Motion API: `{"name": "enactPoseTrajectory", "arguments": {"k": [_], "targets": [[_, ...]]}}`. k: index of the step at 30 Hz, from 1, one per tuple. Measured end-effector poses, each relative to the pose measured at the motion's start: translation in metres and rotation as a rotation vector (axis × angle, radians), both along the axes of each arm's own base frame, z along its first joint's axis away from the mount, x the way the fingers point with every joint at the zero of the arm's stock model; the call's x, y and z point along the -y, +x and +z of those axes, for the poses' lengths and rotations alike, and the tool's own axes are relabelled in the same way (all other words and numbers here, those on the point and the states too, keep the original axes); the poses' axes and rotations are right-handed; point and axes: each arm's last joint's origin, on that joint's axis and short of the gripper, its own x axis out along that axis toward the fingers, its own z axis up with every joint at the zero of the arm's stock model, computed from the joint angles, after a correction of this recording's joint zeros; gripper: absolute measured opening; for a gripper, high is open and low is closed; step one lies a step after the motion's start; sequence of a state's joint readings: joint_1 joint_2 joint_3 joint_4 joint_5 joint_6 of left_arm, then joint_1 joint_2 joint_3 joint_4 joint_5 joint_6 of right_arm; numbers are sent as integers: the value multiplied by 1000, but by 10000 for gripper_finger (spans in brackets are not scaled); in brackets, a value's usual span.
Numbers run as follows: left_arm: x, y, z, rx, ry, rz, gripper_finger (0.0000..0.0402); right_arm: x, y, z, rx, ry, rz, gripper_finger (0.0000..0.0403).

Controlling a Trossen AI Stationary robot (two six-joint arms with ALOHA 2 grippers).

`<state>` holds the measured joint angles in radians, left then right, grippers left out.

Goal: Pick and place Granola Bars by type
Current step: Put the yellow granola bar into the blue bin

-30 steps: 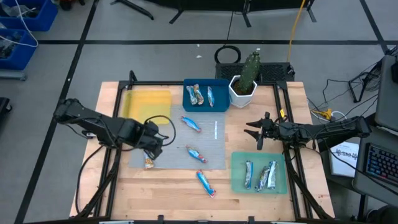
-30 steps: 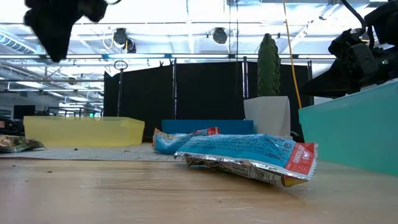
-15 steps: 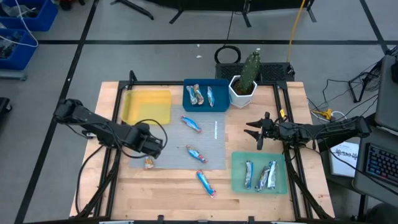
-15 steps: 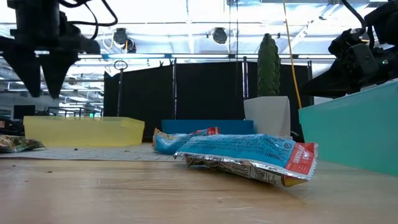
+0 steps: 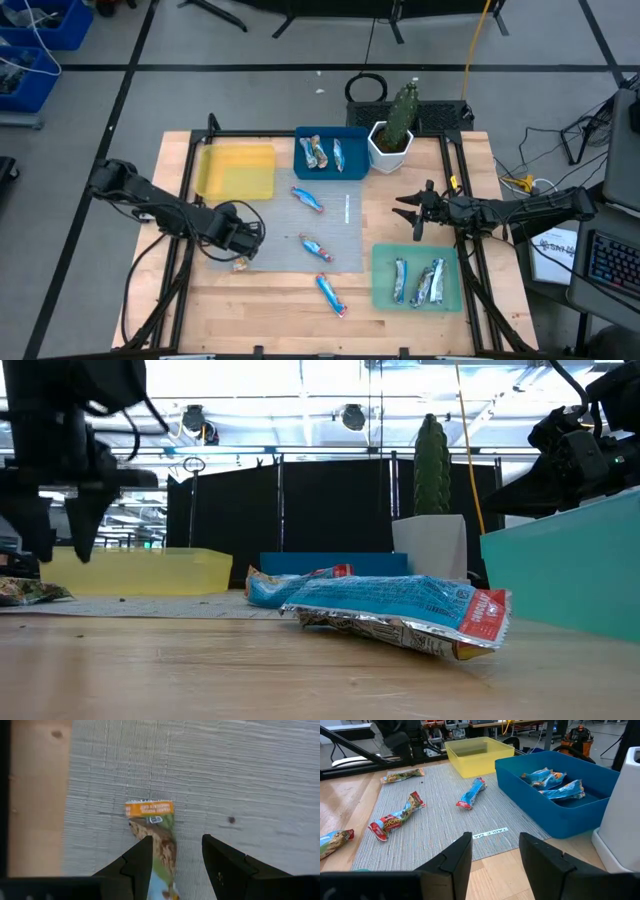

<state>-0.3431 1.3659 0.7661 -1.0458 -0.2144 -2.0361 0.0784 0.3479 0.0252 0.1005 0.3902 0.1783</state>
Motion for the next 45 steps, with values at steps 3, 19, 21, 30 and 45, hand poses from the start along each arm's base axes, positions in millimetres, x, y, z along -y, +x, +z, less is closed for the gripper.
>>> {"name": "enactPoseTrajectory", "arguments": {"k": [3,19,21,30,45], "targets": [[-1,-3,-10,-26,2,41,175,0,0,0,0,0,0,157],[9,3,-39,-68,-17,121,175,0,0,0,0,0,0,157],[9,4,-39,-61,-14,118,175,0,0,0,0,0,0,157],[9,5,-39,-52,-12,122,118,0,0,0,0,0,0,157],[9,5,-39,-34,24,105,52,0,0,0,0,0,0,157]]}}
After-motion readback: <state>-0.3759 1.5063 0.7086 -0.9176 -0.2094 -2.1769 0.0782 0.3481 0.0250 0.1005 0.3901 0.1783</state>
